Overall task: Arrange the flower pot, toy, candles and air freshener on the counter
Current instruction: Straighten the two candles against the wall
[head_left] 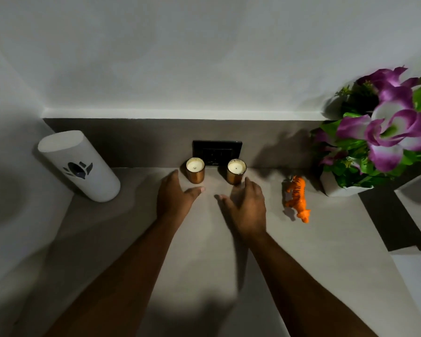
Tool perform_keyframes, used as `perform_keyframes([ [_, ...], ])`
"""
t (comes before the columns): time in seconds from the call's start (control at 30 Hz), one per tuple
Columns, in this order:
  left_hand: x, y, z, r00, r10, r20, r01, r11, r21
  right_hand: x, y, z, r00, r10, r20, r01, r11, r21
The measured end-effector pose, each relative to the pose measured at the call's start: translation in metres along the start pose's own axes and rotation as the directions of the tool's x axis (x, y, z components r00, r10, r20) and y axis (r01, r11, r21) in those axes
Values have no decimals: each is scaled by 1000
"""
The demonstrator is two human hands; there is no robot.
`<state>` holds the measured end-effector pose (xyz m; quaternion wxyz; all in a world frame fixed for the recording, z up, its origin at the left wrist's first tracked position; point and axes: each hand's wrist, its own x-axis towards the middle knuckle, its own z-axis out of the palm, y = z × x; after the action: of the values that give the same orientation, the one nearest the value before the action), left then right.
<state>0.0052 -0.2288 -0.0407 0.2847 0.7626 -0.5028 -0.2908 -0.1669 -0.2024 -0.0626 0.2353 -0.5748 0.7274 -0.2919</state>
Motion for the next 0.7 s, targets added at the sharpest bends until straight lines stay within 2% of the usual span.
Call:
perform_keyframes([
  [0.07, -23, -25, -10, 999, 30, 29, -33, 991, 132, -28, 12, 1, 991, -106, 86, 123, 966, -227],
  [0.13, -47, -53, -23, 993, 113, 13, -112, 955, 274, -48, 21, 4, 960, -189, 206, 258, 880, -399],
  [0.2, -66, -79, -38, 982, 182, -48, -152, 916, 372, -64, 21, 8, 936, -202, 288, 321, 825, -465],
  [0.27, -75, -99, -51, 978, 156, -142, -88, 913, 399, -75, 18, 13, 927, -187, 326, 333, 810, -483],
  [0.37, -69, -109, -74, 962, 34, -269, 48, 955, 292, -84, 11, 17, 926, -154, 346, 318, 811, -491],
  [0.47, -40, -97, -98, 936, -97, -339, 112, 993, 25, -89, 7, 18, 929, -142, 342, 310, 803, -509],
  [0.57, -8, -77, -119, 892, -232, -388, 158, 964, -212, -91, 5, 18, 934, -148, 326, 308, 798, -518],
  [0.7, 9, -66, -131, 840, -329, -431, 224, 934, -277, -89, 6, 20, 941, -145, 306, 293, 803, -519],
])
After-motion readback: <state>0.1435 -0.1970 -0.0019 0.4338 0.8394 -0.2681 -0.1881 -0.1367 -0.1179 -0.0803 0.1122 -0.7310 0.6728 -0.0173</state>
